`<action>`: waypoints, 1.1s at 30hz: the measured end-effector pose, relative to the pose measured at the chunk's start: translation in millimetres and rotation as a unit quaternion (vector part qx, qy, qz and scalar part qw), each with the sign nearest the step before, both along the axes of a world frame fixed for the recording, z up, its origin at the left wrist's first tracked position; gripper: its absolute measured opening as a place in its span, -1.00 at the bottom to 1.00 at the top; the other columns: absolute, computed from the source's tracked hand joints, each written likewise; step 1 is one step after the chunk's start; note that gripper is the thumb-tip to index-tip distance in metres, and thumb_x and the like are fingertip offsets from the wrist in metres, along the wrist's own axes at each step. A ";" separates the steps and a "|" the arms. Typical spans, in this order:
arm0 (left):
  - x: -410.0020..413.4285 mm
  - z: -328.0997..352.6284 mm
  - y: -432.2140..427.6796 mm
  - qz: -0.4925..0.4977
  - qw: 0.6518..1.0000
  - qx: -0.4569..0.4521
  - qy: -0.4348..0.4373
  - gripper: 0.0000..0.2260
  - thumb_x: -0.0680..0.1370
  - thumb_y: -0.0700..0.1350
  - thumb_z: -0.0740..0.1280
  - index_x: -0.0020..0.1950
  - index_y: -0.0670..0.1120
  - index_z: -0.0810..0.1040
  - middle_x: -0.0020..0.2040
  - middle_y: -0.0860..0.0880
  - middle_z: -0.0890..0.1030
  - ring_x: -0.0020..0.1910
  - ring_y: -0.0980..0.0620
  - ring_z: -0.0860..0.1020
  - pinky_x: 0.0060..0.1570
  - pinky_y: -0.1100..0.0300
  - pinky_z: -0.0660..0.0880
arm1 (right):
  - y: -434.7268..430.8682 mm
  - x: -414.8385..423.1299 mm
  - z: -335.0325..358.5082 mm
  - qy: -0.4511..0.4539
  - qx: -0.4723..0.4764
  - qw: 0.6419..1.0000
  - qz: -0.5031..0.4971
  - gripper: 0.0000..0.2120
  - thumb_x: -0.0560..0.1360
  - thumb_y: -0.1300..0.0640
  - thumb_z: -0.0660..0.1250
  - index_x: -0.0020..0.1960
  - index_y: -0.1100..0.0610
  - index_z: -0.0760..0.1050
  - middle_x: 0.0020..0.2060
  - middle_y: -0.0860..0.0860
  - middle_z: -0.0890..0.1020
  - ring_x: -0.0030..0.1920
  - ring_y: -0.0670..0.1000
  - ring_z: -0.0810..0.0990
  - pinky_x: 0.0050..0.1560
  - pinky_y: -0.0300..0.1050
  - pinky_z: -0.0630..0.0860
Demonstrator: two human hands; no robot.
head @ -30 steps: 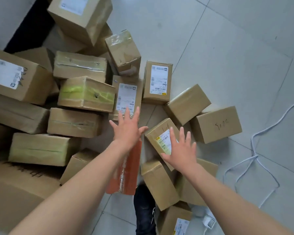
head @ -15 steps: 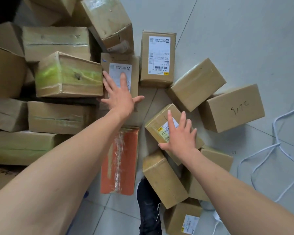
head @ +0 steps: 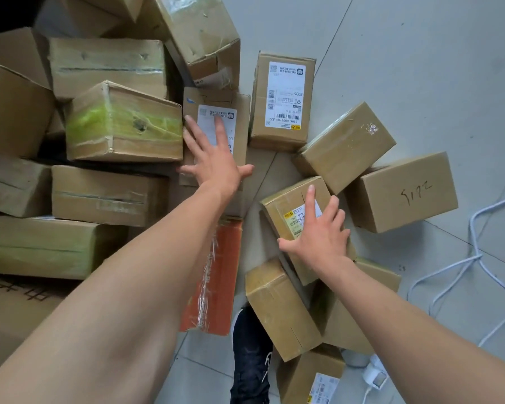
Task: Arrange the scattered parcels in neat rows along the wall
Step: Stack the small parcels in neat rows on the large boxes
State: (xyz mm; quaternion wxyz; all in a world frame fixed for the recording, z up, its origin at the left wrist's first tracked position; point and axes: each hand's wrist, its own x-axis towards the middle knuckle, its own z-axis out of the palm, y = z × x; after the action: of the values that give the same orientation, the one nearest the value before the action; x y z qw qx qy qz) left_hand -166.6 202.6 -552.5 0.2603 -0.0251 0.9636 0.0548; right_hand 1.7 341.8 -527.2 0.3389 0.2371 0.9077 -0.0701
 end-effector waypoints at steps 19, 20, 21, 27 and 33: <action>96.2 265.0 -147.3 0.009 0.999 -0.014 0.048 -0.14 0.41 0.50 0.12 0.59 0.14 -0.07 0.60 -0.09 -0.09 0.53 -0.17 -0.08 0.27 -0.34 0.24 | -107.4 -51.8 275.8 0.071 0.032 0.997 -0.020 0.25 0.22 -0.55 0.30 0.51 -0.06 -0.45 0.48 0.33 -0.03 0.41 0.36 0.17 0.24 0.26 0.37; 102.9 279.5 -175.7 0.025 0.998 -0.012 0.061 -0.13 0.41 0.50 0.10 0.59 0.13 -0.07 0.60 -0.11 -0.07 0.53 -0.18 -0.08 0.28 -0.36 0.23 | -134.3 -54.6 290.7 0.074 0.022 0.997 -0.010 0.25 0.22 -0.55 0.29 0.52 -0.05 -0.43 0.48 0.34 -0.02 0.39 0.35 0.19 0.23 0.24 0.37; 115.1 297.1 -213.7 0.043 0.996 -0.016 0.074 -0.13 0.41 0.51 0.08 0.59 0.13 -0.06 0.60 -0.11 -0.06 0.53 -0.18 -0.07 0.28 -0.38 0.23 | -172.4 -54.7 307.1 0.079 0.011 0.997 0.006 0.25 0.22 -0.56 0.29 0.52 -0.05 -0.42 0.47 0.34 -0.01 0.38 0.35 0.21 0.22 0.24 0.37; 212.3 352.1 -400.6 0.170 0.980 -0.039 0.097 -0.15 0.35 0.53 -0.11 0.56 0.17 -0.14 0.60 -0.06 -0.03 0.51 -0.17 -0.09 0.30 -0.37 0.26 | -386.2 -11.1 359.6 0.100 -0.068 0.991 0.057 0.20 0.24 -0.54 0.28 0.51 -0.09 -0.41 0.48 0.30 0.03 0.39 0.35 0.21 0.27 0.28 0.36; 380.0 355.9 -627.8 0.328 0.937 -0.094 0.075 -0.14 0.35 0.55 -0.14 0.55 0.17 -0.20 0.60 -0.07 -0.01 0.53 -0.18 -0.04 0.30 -0.32 0.23 | -642.8 115.3 359.9 0.071 -0.117 0.976 0.172 0.22 0.22 -0.57 0.26 0.53 -0.07 -0.41 0.52 0.33 -0.02 0.46 0.36 0.14 0.31 0.29 0.33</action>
State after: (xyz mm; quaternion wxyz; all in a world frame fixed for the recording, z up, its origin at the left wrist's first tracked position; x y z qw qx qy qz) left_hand 213.3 -425.3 -196.6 0.1518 -0.3596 0.9194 0.0485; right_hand 117.1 -301.0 -167.3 0.3063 0.0307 0.9422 -0.1326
